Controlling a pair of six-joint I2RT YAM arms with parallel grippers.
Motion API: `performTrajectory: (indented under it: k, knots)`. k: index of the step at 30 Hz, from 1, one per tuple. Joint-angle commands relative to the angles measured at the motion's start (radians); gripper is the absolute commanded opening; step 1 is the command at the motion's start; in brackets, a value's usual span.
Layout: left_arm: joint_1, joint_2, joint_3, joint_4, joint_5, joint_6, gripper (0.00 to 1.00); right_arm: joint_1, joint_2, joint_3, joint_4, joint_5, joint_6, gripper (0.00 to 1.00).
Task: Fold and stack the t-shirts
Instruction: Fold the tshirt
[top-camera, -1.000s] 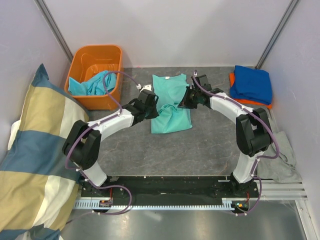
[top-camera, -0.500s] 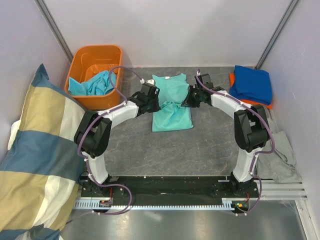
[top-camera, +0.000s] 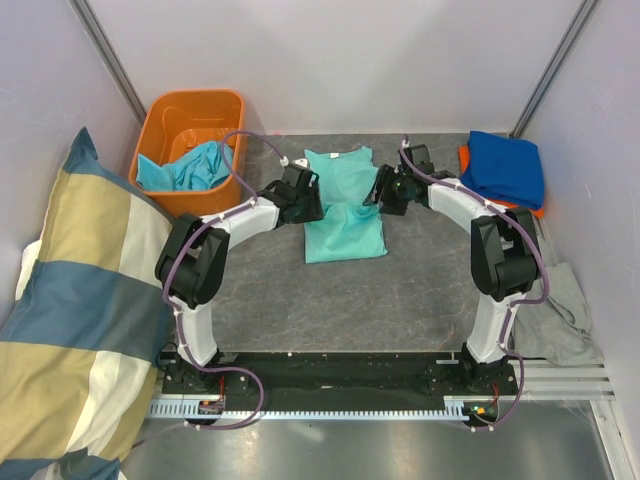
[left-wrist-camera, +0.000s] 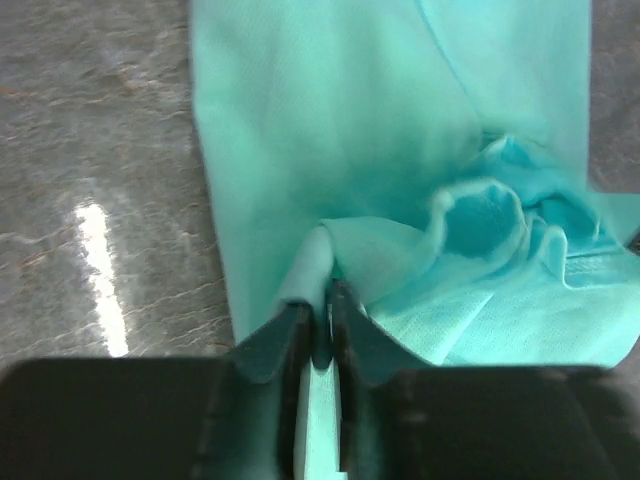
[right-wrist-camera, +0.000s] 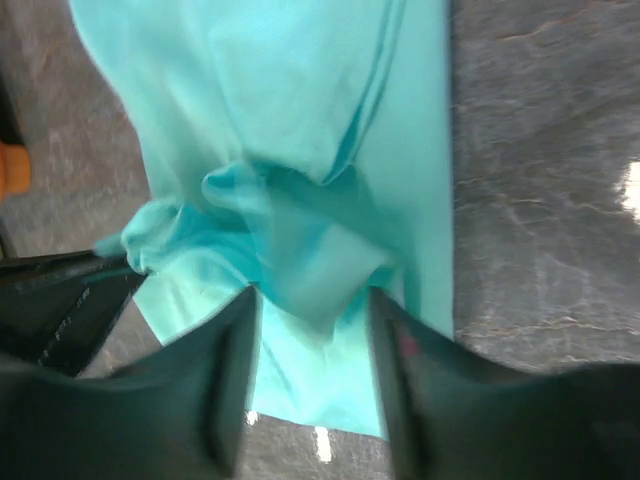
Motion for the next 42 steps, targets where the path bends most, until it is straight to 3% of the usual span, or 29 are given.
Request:
performTrajectory:
  k: [1, 8, 17, 22, 35, 42]
  knots:
    - [0.025, -0.084, -0.001, -0.036, -0.143, 0.049, 1.00, -0.076, -0.089, 0.011, -0.001, 0.083, -0.059, 0.74]
    - [0.062, -0.261, -0.121, -0.035, -0.223, 0.092, 1.00, -0.131, -0.215, -0.043, -0.056, 0.139, -0.125, 0.80]
    - [0.056, -0.324, -0.352, 0.051, -0.093, 0.010, 1.00, -0.131, -0.283, -0.266, -0.004, 0.034, -0.111, 0.81]
    - [0.055, -0.322, -0.409, 0.099, -0.058, -0.010, 1.00, -0.131, -0.303, -0.336, 0.014, 0.001, -0.110, 0.81]
    - [0.052, -0.280, -0.337, 0.145, 0.017, -0.003, 1.00, -0.128, -0.320, -0.403, 0.048, -0.047, -0.102, 0.81]
    - [0.044, -0.174, -0.169, 0.237, 0.281, -0.021, 1.00, -0.130, -0.311, -0.425, 0.060, -0.058, -0.100, 0.81]
